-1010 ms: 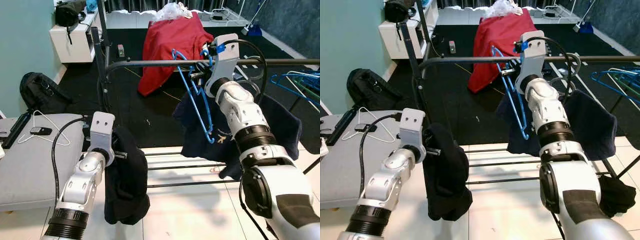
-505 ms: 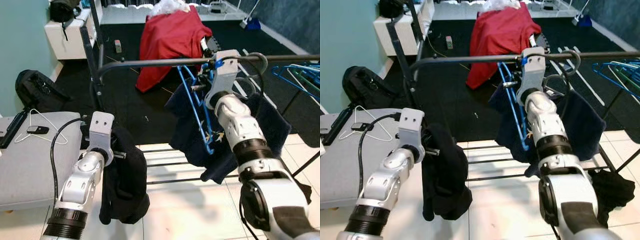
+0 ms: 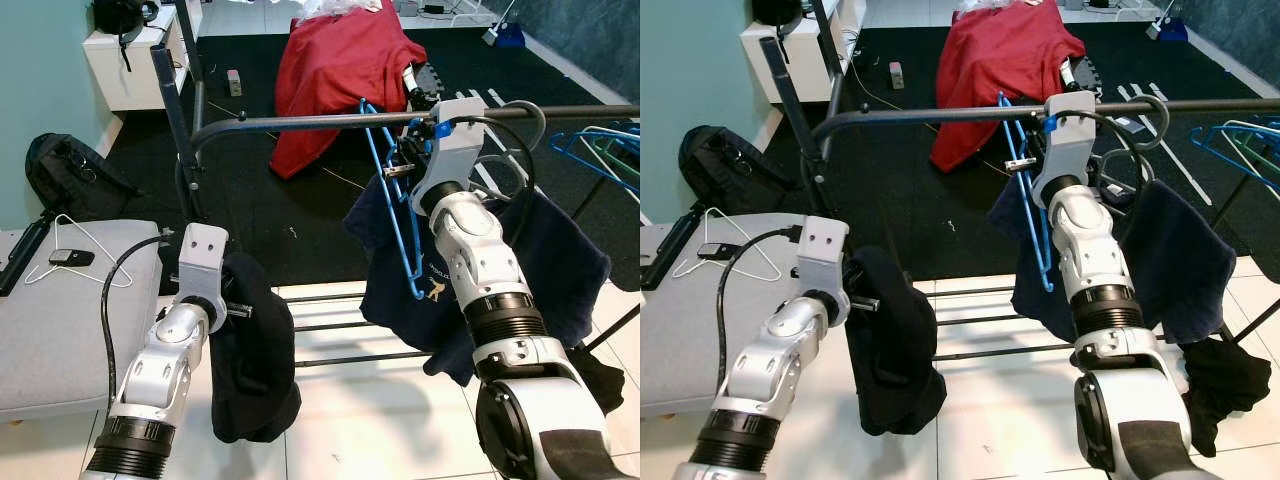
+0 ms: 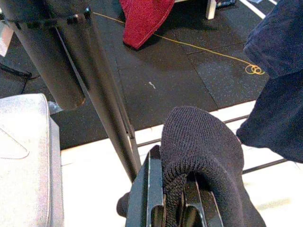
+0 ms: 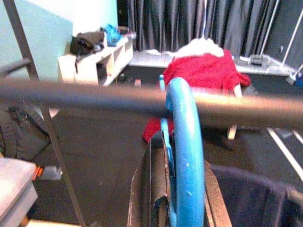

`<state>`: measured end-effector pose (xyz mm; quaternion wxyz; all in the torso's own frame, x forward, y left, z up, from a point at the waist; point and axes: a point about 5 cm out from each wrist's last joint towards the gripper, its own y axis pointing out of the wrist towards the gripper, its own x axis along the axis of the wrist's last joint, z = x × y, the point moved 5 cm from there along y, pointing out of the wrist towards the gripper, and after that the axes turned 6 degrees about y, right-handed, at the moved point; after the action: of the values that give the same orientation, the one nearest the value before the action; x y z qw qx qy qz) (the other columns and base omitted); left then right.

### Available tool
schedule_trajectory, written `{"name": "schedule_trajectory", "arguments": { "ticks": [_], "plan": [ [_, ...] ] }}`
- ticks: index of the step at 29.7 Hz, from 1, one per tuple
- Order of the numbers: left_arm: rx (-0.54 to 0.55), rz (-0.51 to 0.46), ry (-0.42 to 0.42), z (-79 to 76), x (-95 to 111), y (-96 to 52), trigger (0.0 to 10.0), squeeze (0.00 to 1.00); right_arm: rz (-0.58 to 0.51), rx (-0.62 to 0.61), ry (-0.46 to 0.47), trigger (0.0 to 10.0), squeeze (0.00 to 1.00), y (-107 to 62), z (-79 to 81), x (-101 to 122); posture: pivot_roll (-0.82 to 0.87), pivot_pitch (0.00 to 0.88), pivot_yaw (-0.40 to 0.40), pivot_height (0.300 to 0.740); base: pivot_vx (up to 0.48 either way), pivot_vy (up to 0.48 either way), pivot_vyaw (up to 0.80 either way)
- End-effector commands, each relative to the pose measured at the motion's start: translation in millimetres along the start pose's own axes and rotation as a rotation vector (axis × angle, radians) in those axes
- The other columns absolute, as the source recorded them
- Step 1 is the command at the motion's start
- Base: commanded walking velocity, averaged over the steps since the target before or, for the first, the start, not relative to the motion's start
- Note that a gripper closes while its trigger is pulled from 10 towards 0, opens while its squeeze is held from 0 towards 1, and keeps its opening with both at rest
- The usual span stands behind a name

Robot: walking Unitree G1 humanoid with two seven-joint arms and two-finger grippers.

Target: Hang hanger

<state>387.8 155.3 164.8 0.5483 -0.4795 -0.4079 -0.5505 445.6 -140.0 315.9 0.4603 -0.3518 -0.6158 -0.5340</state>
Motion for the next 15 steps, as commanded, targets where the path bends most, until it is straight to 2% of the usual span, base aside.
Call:
{"name": "schedule_trajectory", "arguments": {
  "ticks": [1,9,15],
  "plan": [
    [0.015,-0.022,0.0,3.3,5,-2.7,10.0,0.0,-0.035,0.025,-0.006,10.0,0.0,1.8,7.5,9,0.0,0.219,0.014,0.74,0.0,0.0,0.0],
    [0.007,-0.023,-0.001,2.5,6,-1.5,10.0,0.0,0.026,0.018,0.045,10.0,0.0,6.7,7.1,5,0.0,0.219,0.019,0.74,0.0,0.0,0.0],
    [-0.002,-0.022,-0.003,1.2,6,-1.1,10.0,0.0,0.081,0.037,0.081,10.0,0.0,17.7,6.4,3,0.0,0.219,0.018,0.74,0.0,0.0,0.0]
  ]
}}
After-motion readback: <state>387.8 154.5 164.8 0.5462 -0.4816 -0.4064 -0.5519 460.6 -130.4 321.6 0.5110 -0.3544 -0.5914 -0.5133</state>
